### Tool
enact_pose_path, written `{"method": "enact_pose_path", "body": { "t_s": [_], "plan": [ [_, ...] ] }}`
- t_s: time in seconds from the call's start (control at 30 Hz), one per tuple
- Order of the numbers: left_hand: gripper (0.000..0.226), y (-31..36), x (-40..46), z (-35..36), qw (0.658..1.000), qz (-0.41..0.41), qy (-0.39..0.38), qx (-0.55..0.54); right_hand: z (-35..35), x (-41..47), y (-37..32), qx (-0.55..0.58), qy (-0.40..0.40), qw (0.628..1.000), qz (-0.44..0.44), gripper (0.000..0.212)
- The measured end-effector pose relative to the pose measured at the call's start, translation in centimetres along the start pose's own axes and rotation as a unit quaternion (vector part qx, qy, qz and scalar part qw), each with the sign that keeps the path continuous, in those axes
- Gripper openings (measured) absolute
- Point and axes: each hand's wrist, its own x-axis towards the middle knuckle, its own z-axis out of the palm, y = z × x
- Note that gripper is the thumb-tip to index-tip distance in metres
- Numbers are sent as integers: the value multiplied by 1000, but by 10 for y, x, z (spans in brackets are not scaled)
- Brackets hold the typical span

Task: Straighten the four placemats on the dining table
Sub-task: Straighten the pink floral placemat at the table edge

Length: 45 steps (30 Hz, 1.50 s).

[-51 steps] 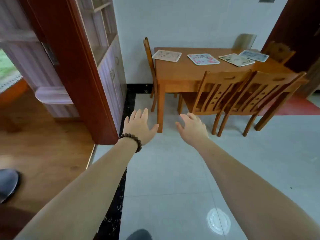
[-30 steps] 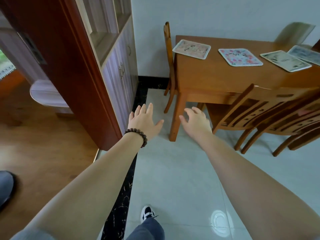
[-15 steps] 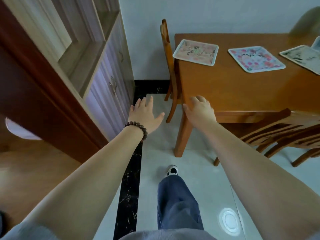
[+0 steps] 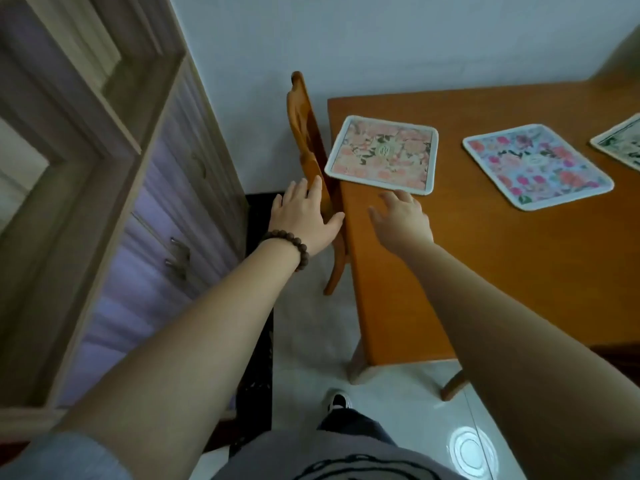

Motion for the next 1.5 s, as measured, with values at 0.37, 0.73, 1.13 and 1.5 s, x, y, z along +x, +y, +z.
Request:
{"method": "enact_pose_path", "body": {
  "t_s": [0.37,0.73,1.13,1.5],
  "plan": [
    [80,10,180,6,996,90,-5,-17,-8,136,9,4,12,998,66,50],
    [80,8,391,35,959,269,-90,3,6,270,11,7,97,961,258,51],
    [80,17,494,66,903,399,-159,10,8,297,-5,2,137,893,429,51],
    [82,18,533,112,871,447,-199,45,50,301,9,-10,118,861,495,58]
  ]
}}
